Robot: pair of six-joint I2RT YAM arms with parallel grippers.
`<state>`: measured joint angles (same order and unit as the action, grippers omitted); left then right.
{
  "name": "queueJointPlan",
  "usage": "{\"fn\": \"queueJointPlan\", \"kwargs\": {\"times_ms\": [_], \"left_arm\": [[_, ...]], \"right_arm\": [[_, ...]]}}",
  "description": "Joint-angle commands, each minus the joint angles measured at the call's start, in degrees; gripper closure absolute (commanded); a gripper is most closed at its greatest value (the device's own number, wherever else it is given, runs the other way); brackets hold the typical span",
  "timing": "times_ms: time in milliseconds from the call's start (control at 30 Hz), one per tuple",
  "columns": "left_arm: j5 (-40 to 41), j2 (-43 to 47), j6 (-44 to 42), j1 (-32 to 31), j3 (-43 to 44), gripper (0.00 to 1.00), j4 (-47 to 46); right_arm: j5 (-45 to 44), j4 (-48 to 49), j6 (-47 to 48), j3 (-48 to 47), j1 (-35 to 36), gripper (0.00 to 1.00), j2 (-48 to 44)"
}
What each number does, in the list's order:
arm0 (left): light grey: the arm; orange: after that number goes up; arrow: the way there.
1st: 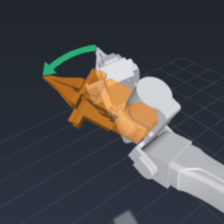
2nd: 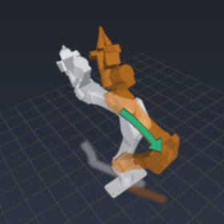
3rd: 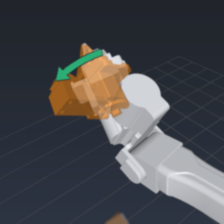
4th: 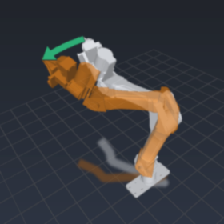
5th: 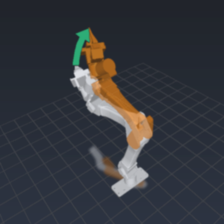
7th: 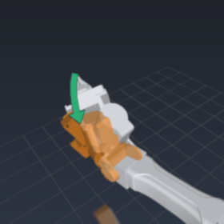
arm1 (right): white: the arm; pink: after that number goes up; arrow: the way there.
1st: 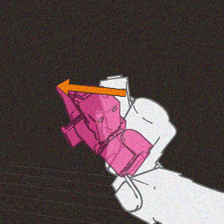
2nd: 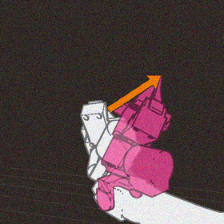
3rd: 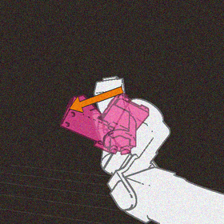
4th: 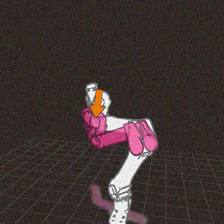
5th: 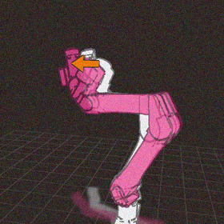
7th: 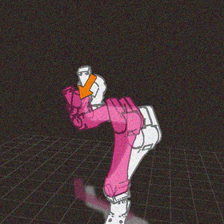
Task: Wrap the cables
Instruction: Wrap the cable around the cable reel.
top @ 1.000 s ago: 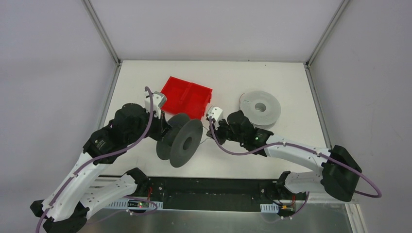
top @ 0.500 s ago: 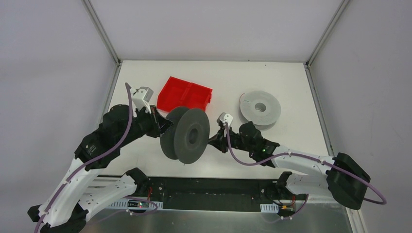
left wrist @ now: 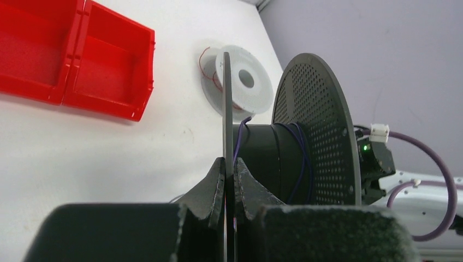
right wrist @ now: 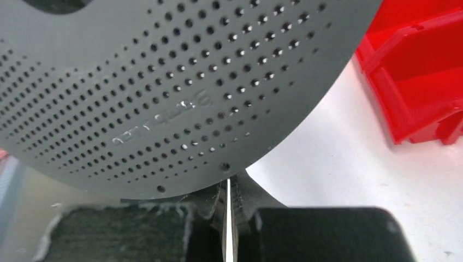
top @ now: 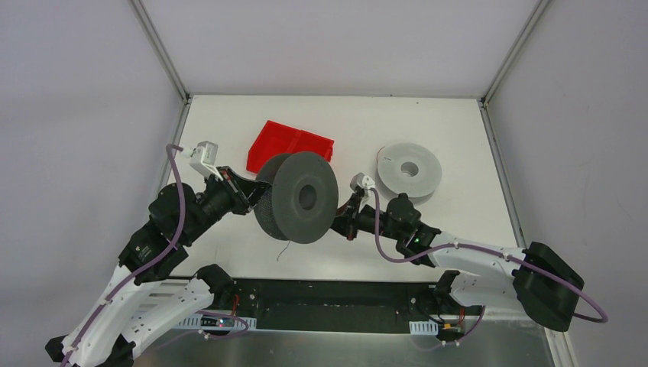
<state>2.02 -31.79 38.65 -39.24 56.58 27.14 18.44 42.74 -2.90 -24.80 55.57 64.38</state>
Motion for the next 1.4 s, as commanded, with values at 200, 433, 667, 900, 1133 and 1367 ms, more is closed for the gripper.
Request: {"fn": "queueJointPlan", "kwargs": {"times_ms": [200,433,667,900,1133,1367], "left_arm": [[2.5,1.3,6.4,0.7,-4.3,1.0,-21.7],[1.6,1.9,6.5,0.7,-8.7,1.0,-30.5],[5.0,3.2,6.7,0.7,-14.0,1.0,-36.9],[9.4,2.9,11.7,0.7,-20.9,1.0,-42.7],[10.3,0.4,10.3,0.7,-23.9,1.0,-46.1],[12.0,0.9,12.0,0.8,-25.0,1.0,-46.6]], "right_arm": [[5.0,20.1,-15.3,2.9,-0.3,1.0,-1.7],[1.2,25.0,-25.1,3.2,-0.3,1.0,-3.0],[-9.2,37.5,-39.0,5.2,-0.3,1.0,0.7],[-23.1,44.3,-54.3,6.8,-0.3,1.0,5.8],[-27.3,44.5,-60.9,5.1,-0.3,1.0,9.8],[-21.8,44.5,-59.3,4.0,-0.3,0.94,12.2]]}}
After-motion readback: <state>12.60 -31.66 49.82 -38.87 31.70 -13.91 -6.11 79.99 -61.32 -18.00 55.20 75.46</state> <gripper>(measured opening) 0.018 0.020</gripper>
